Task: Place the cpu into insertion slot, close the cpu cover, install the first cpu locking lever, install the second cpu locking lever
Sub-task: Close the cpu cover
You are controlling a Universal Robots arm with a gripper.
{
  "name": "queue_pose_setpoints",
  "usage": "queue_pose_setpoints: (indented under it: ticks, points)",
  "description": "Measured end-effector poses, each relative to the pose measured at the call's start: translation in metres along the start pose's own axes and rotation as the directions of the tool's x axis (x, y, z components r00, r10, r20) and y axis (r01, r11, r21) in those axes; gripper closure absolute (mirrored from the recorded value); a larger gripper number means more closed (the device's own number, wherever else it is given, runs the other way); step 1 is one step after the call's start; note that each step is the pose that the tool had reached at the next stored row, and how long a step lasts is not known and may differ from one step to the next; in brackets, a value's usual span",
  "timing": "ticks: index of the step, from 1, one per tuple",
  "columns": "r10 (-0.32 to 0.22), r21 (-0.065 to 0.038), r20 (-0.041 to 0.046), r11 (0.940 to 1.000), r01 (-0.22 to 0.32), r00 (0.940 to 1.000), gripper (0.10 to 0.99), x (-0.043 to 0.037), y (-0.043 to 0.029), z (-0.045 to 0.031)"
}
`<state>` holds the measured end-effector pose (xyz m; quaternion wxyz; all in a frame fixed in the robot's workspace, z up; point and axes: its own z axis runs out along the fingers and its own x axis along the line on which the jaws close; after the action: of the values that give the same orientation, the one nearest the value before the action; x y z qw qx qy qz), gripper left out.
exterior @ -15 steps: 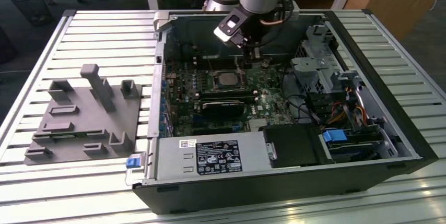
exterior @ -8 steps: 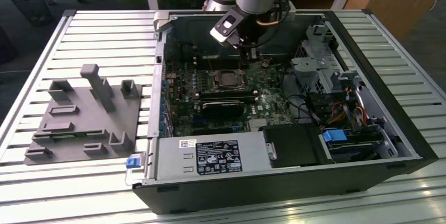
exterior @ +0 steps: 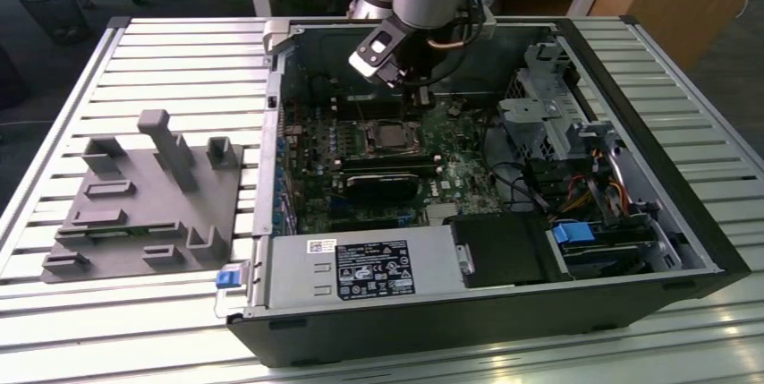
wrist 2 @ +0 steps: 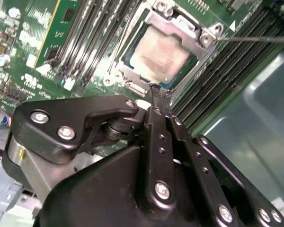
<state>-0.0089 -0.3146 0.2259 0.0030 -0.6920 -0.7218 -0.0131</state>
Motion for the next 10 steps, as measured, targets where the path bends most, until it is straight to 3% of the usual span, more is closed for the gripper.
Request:
queue_pose_setpoints:
  ticks: [4,10]
  points:
    - [0.000,0.000,0.0000,1.0000,0.000,1.0000,0.980,-0.0048,-0.0066,0.0038]
    - [0.000,0.000,0.0001,1.0000,0.000,1.0000,0.980,-0.0050,-0.0218,0.0061]
